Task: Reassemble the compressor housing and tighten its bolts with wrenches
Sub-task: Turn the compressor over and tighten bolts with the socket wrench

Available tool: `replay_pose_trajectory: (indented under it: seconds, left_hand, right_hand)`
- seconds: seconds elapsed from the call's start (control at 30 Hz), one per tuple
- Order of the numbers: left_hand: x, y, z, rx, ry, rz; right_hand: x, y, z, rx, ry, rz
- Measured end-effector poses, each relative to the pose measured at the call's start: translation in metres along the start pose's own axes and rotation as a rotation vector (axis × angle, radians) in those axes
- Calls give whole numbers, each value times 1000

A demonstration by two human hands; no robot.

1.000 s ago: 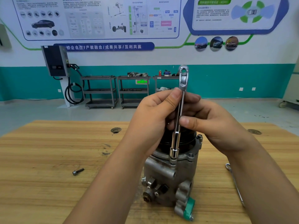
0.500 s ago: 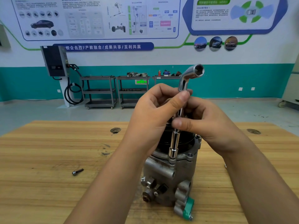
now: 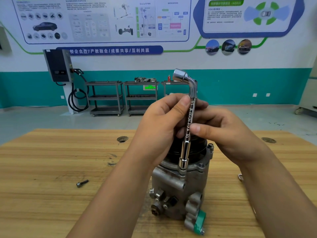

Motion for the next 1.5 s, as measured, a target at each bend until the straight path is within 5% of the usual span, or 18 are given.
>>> replay_pose_trajectory:
  seconds: [0.5,1.03,1.5]
  left_hand:
    - [-6,1,0,26,32,69]
    - [1,1,0,-13,-33,-91]
    - [-5,3,0,60,43,31]
  right_hand:
    - [-4,2,5,18,-195,92]
    - [0,0,0,3,42,14]
    - [-3,2,4,28,-133,96]
Point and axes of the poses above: each hand's wrist, its own y-axis towards the middle knuckle, its own x-axis out of the palm, z = x × y, the point moved 7 cm from there along y, towards the middle knuckle, and after that the axes turned 14 degrees about -x, right-handed, at the moved point
